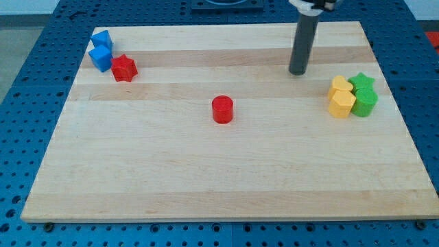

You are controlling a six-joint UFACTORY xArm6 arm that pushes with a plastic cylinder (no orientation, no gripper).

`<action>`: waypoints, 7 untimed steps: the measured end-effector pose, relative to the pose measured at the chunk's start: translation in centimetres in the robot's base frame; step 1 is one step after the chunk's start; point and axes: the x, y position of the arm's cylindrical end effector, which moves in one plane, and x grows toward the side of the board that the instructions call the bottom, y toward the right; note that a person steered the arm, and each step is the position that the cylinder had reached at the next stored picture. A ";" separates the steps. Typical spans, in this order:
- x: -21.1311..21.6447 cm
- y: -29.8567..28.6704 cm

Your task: Push the green star along with the green circle slightly down

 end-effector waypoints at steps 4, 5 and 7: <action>0.4 7.1; 1.7 9.9; 2.8 11.0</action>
